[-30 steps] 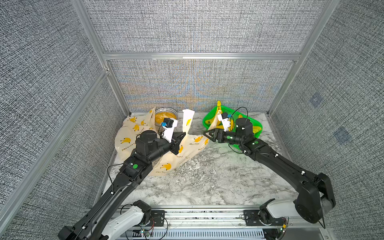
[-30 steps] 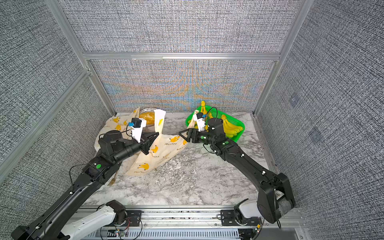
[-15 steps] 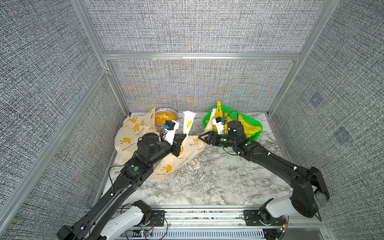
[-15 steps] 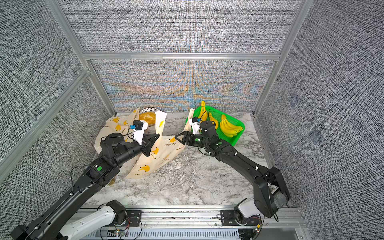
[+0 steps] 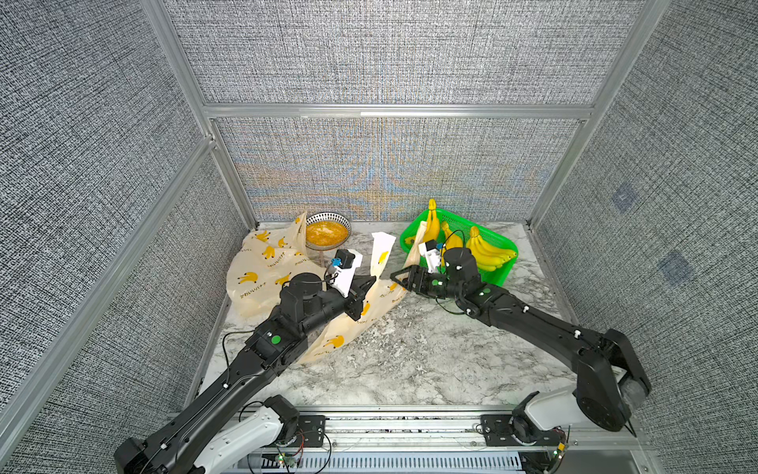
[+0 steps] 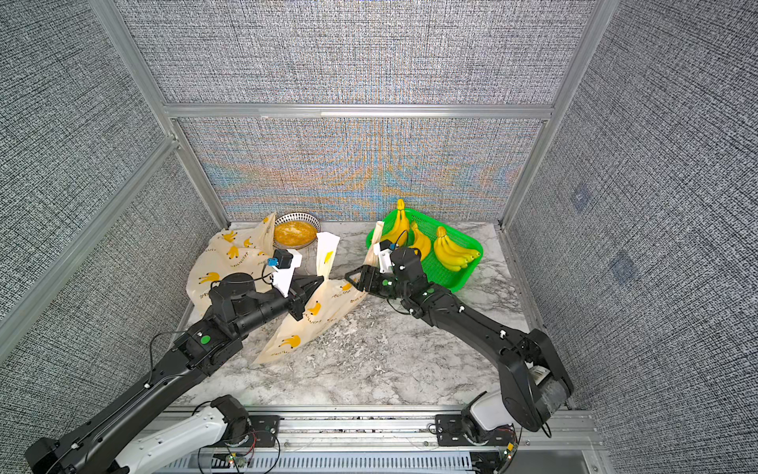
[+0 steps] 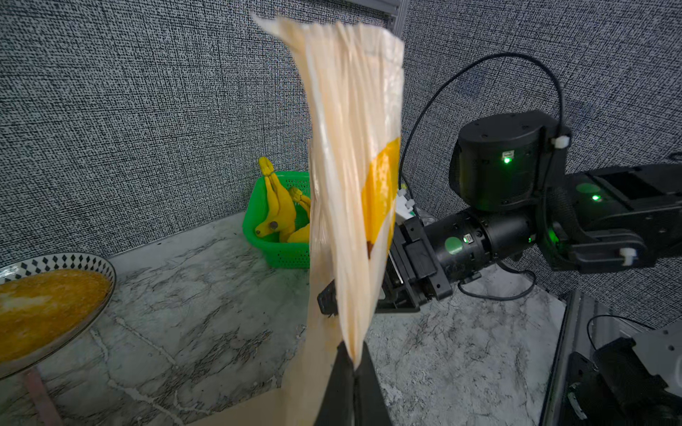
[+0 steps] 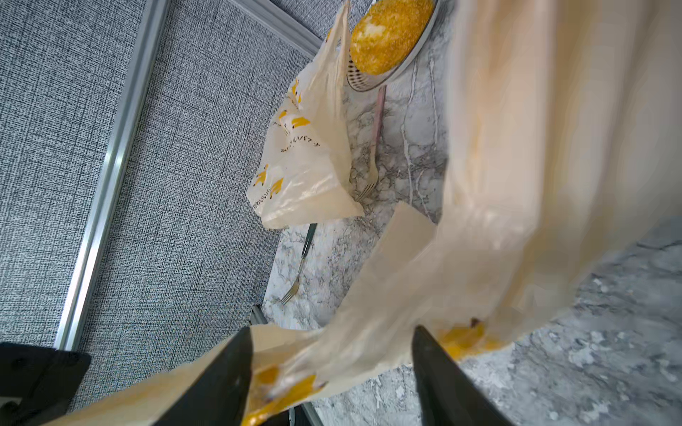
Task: Place the banana into a plastic bag & tie a knot
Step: Open the plastic bag at the center of the board.
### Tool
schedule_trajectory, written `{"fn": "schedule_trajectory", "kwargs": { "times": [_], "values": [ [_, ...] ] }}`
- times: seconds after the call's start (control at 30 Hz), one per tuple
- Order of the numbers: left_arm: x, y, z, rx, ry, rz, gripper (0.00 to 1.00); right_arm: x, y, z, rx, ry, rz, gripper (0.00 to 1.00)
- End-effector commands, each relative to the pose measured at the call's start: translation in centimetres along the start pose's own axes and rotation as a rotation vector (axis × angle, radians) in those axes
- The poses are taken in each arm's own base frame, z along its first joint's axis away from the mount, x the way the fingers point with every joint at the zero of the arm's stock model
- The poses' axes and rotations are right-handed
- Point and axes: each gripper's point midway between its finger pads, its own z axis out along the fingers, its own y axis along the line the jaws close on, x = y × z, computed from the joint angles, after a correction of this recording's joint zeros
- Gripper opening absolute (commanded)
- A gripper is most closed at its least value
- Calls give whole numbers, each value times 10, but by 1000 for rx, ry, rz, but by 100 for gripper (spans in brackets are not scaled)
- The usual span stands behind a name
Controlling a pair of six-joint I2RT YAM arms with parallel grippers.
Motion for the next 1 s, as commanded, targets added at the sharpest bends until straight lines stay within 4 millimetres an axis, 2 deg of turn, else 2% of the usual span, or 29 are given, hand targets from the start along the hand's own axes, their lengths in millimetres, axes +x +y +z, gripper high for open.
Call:
{"fn": "schedule_trajectory", "kwargs": {
  "times": [0.0, 0.07, 0.1, 0.13, 0.17, 0.23, 0.27, 0.37, 0.5, 0.6, 0.77, 0.83, 0.97],
  "values": [
    [-7, 1, -3, -14, -40, -4, 0, -1, 8, -1, -37, -30, 9, 46],
    [-6, 0, -6, -16, -43, -14, 4, -5, 9, -4, -27, -51, -2, 30],
    [-5, 0, -8, -17, -42, -22, 15, -9, 11, -6, -19, -62, -13, 25],
    [-6, -2, -11, -11, -44, -26, 39, -15, 14, -7, -12, -75, -30, 16],
    [-6, -4, -14, 0, -48, -25, 57, -21, 20, -9, -12, -88, -49, 9],
    [-10, -8, -20, 13, -69, -31, 83, -35, 31, -12, -4, -110, -98, 0],
    [-14, -9, -25, 14, -84, -35, 93, -43, 39, -14, -8, -125, -133, 0],
    [-29, -2, -41, -45, -130, -40, 99, -64, 60, -20, -5, -165, -249, 0],
    [-46, 29, -61, -258, -153, -95, 100, -75, 79, -24, -18, -188, -405, 0],
    [-59, 41, -69, -341, -156, -112, 100, -73, 76, -24, -12, -190, -487, 0],
    [-65, 49, -60, -405, -59, -149, 100, -61, 64, -21, 2, -160, -577, 0],
    [-70, 54, -62, -436, -43, -151, 99, -58, 58, -22, 24, -150, -606, 0],
    [-98, 50, -80, -442, -80, -146, 99, -54, 48, -27, 66, -151, -639, 0]
  ]
}}
